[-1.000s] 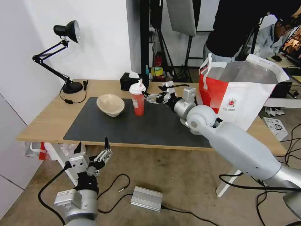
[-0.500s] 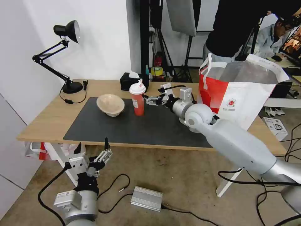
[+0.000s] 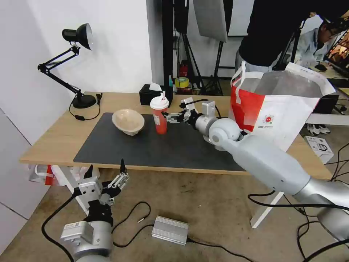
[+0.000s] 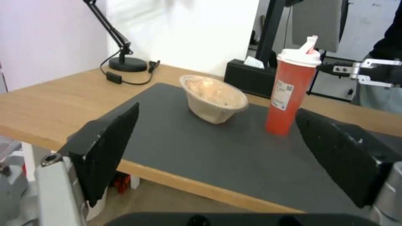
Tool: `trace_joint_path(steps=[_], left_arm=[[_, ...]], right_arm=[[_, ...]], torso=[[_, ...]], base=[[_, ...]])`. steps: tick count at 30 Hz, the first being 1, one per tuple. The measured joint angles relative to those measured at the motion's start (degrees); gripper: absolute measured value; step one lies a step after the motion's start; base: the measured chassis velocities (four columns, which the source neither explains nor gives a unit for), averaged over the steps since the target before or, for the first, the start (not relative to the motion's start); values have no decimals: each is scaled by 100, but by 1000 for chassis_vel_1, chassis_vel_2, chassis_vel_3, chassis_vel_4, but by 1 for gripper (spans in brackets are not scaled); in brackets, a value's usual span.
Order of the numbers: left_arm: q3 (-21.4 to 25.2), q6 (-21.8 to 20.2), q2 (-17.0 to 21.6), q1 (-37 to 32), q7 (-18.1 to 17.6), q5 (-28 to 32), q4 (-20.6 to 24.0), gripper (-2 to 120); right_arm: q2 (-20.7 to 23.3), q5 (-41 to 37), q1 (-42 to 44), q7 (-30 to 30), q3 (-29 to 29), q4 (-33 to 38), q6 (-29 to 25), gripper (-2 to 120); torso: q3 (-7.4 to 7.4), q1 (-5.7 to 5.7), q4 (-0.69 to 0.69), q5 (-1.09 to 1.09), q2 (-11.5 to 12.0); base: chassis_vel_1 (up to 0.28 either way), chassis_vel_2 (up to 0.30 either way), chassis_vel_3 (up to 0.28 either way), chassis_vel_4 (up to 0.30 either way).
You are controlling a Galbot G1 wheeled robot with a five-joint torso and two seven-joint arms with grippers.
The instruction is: Pick up the trash from the table and place it into the takeout bag.
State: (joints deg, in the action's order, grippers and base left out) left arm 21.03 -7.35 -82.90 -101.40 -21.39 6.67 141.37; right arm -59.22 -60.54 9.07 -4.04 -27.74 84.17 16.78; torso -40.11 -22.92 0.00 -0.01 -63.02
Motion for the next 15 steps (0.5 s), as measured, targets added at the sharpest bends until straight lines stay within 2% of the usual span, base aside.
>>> trace_joint_path(steps=[15], left_arm=[[-25,42,-79,-92,1,-50,96,100]], right_arm=[[-143,9,-236,132,-164,-359,-36,100]], torso=[[0,0,1,0,0]], base=[[0,0,0,0]])
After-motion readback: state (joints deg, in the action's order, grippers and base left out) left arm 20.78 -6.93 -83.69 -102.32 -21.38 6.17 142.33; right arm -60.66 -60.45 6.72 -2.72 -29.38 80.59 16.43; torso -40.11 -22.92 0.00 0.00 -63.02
